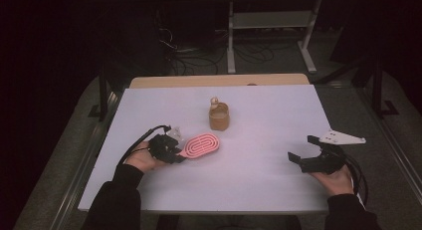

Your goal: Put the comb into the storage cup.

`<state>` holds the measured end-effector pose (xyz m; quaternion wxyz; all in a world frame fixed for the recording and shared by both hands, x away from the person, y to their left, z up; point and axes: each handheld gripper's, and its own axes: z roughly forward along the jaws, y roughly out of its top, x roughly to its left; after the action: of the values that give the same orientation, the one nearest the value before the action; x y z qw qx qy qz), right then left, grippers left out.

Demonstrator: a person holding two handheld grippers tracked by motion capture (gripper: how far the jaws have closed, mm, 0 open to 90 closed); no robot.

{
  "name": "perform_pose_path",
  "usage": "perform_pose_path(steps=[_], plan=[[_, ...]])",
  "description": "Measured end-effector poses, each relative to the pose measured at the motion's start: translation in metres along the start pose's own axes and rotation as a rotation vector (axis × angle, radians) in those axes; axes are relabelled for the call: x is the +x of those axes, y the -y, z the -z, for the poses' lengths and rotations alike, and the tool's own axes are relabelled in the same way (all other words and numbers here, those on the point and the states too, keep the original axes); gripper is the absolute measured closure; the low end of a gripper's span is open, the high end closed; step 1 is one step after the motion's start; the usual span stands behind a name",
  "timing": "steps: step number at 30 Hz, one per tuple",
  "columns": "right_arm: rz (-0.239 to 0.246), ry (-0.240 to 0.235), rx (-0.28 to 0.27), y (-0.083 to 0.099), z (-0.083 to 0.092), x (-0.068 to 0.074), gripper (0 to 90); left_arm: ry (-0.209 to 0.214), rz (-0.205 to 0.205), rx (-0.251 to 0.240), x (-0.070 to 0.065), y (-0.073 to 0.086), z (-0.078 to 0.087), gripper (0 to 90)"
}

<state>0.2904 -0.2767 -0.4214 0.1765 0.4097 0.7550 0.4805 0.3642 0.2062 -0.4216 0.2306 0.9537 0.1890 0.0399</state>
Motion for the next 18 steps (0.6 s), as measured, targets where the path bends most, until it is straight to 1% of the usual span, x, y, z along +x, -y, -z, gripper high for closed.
perform_pose_path(steps=[4, 10, 12, 13, 17, 18], plan=[[0.001, -0.001, 0.001, 0.0, 0.0, 0.0, 0.0, -0.017, -0.001, -0.03, 0.0, 0.0, 0.006, 69.8], [0.0, -0.001, 0.004, 0.0, -0.001, 0.0, 0.0, -0.028, 0.0, -0.06, 0.0, 0.001, 0.015, 69.8], [0.0, -0.002, 0.006, 0.0, -0.001, 0.0, 0.0, -0.041, 0.005, -0.083, 0.0, 0.001, 0.018, 69.8], [-0.001, -0.003, 0.007, 0.0, -0.001, 0.0, 0.0, -0.041, 0.005, -0.094, 0.0, 0.001, 0.021, 69.8], [-0.001, -0.003, 0.01, 0.001, -0.002, 0.0, 0.0, -0.063, -0.008, -0.127, -0.003, -0.002, 0.03, 69.9], [-0.001, -0.003, 0.01, 0.001, -0.002, 0.0, 0.0, -0.063, -0.008, -0.127, -0.003, -0.002, 0.03, 69.8]])
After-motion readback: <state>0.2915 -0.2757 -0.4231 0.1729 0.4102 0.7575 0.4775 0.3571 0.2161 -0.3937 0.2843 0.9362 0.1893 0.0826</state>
